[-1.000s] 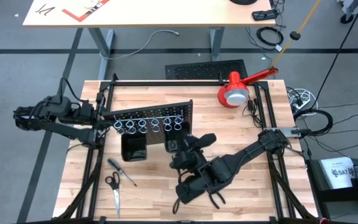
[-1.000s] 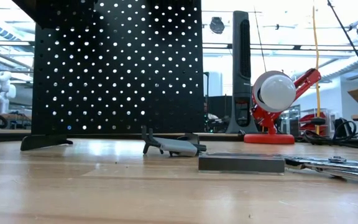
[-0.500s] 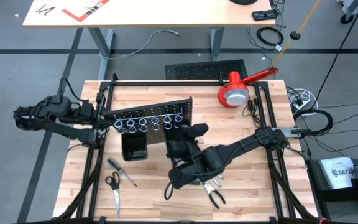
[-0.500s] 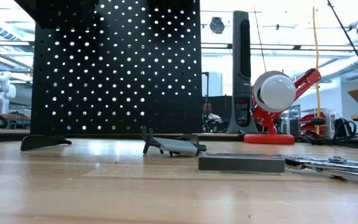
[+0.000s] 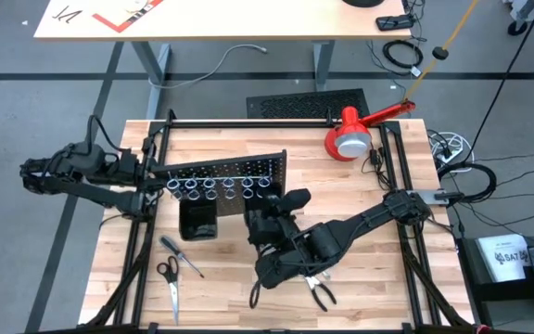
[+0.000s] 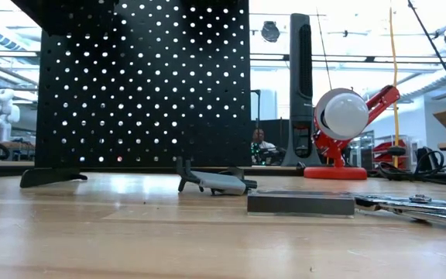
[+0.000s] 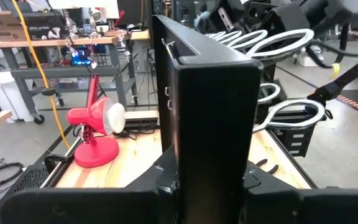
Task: Hang tools onto peg board
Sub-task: Assemble the tool holder on the pegboard
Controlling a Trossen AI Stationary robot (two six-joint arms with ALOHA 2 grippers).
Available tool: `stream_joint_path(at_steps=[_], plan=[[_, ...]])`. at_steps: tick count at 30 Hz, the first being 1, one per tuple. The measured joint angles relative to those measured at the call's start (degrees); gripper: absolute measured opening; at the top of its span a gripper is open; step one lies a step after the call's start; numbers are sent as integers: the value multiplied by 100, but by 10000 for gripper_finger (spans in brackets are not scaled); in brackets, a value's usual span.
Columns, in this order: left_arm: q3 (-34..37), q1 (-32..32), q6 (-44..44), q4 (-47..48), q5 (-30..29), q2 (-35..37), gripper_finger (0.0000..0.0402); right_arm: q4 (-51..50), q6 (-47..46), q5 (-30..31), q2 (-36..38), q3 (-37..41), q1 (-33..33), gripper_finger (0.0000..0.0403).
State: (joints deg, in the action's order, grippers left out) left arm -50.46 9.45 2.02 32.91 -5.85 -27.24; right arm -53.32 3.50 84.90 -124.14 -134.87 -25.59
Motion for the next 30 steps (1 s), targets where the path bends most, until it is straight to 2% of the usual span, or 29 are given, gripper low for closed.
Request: stream_joint_path(at_steps=[4, 6, 8, 21, 30], plan=[[0, 0, 36, 17, -15, 6, 63, 430, -310, -21, 56, 4, -19, 4], [0, -4, 35, -2, -21, 6, 63, 696, -435, 332, 70, -7, -17, 4], [0, -9, 37, -4, -35, 2, 63, 968, -431, 442, 103, -28, -3, 3], [-7, -7, 83, 37, -21, 0, 63, 2619, 1018, 457, 214, -17, -17, 3], [-7, -7, 76, 46, 6, 0, 63, 3650, 1544, 451, 217, -17, -10, 3]])
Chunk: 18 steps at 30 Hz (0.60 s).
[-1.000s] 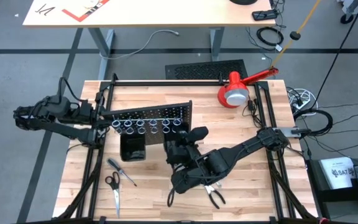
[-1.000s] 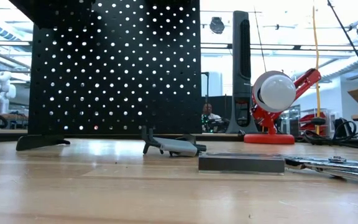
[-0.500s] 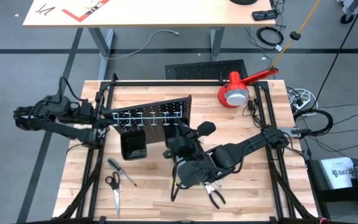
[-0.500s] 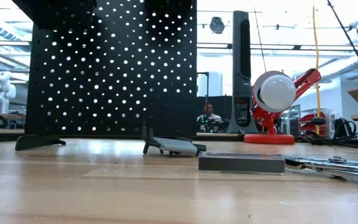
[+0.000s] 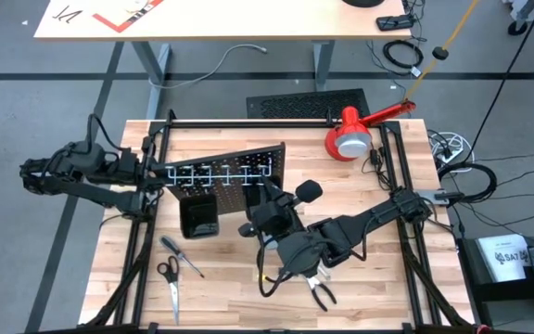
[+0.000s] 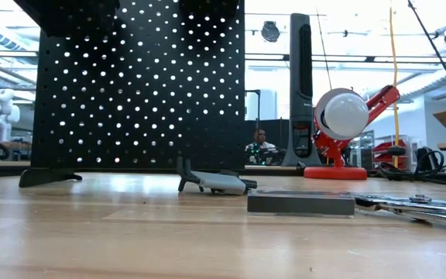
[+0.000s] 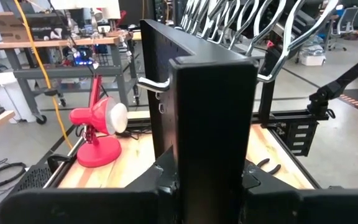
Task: Hang tools onto peg board
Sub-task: Assemble the tool holder on the pegboard
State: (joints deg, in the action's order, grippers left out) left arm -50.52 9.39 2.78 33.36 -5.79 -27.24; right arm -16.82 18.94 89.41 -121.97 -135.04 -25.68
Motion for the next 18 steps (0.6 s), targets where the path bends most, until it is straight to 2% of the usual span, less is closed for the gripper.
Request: stream_joint_path(at_steps=[18], plan=[[-2, -4, 64, 13, 215, 0, 63, 199, 539, 69, -2, 0, 170, 3]])
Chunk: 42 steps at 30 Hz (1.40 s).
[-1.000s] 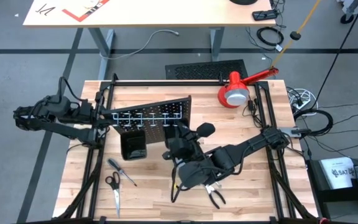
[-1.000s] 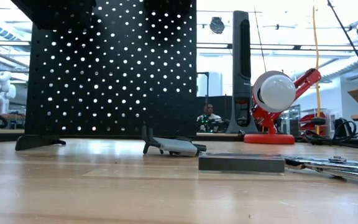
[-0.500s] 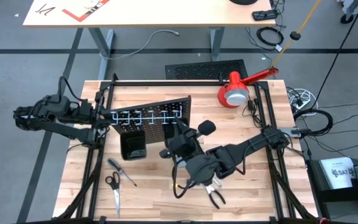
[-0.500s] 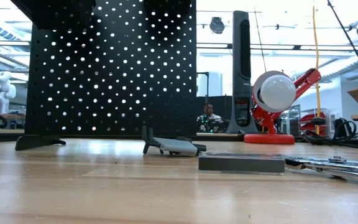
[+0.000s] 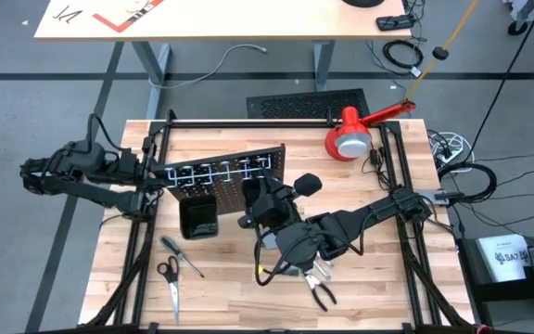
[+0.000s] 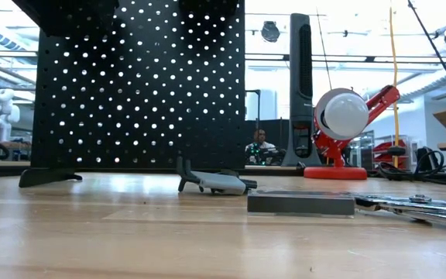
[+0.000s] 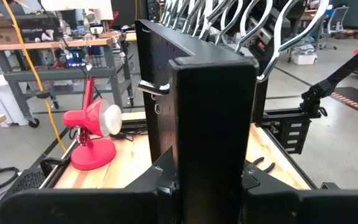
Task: Hang tools onto peg board
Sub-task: Assemble the tool holder on the pegboard
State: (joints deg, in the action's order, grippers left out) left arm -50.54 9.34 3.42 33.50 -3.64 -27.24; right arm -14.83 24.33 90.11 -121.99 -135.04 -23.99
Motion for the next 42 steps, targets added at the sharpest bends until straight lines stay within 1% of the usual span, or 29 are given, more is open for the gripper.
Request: stream_joint_path(at_steps=[5, 8, 12, 22, 26, 32, 37, 42], plan=[[0, 0, 9, 4, 48, 0, 63, -9, 109, 2, 0, 0, 53, 3], [-2, 0, 50, 3, 188, 0, 63, -11, 211, 0, -2, 0, 93, 3], [-2, 0, 41, 17, 184, 9, 63, -27, 265, 1, -2, 0, 145, 4], [-2, 0, 28, 28, 169, 39, 63, -270, 366, 0, -13, 0, 175, 40], [-2, 2, 28, 33, 169, 42, 63, -339, 58, 6, -13, 0, 176, 74], [-2, 4, 11, 48, 169, 50, 63, -352, -328, 88, -9, 0, 181, 148], [-2, 4, 4, 52, 172, 59, 63, -361, -906, 145, 2, 0, 156, 204], [-2, 15, 33, 86, 275, 127, 63, -356, -1393, 125, 2, 0, 7, 243]])
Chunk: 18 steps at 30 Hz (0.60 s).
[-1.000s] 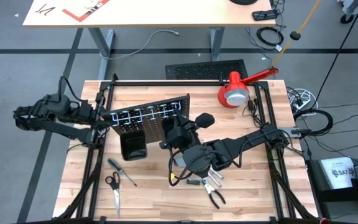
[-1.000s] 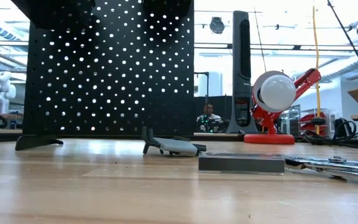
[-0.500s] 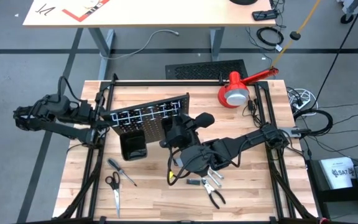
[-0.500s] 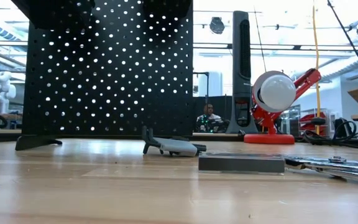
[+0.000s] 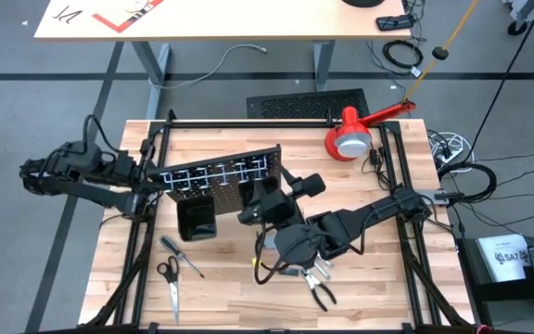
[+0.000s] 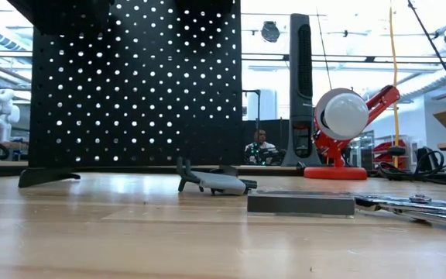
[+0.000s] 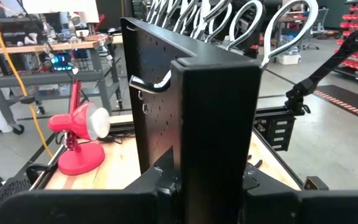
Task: Hang tools onto peg board
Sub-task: Assemble the tool holder on the pegboard
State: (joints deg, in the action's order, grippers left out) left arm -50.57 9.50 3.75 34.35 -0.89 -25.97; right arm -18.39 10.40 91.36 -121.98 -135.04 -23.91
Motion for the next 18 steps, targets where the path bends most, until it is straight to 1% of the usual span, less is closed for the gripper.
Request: stream_joint_path(at_steps=[5, 14, 18], plan=[[13, 0, -52, 8, -18, 62, 62, 2, -259, -74, -6, 0, -71, 252], [13, -7, -139, 45, -64, 93, 62, -18, -763, -77, -17, 11, 34, 223], [13, -15, -134, 55, 123, 100, 62, -195, -747, -125, -17, 9, 34, 223]])
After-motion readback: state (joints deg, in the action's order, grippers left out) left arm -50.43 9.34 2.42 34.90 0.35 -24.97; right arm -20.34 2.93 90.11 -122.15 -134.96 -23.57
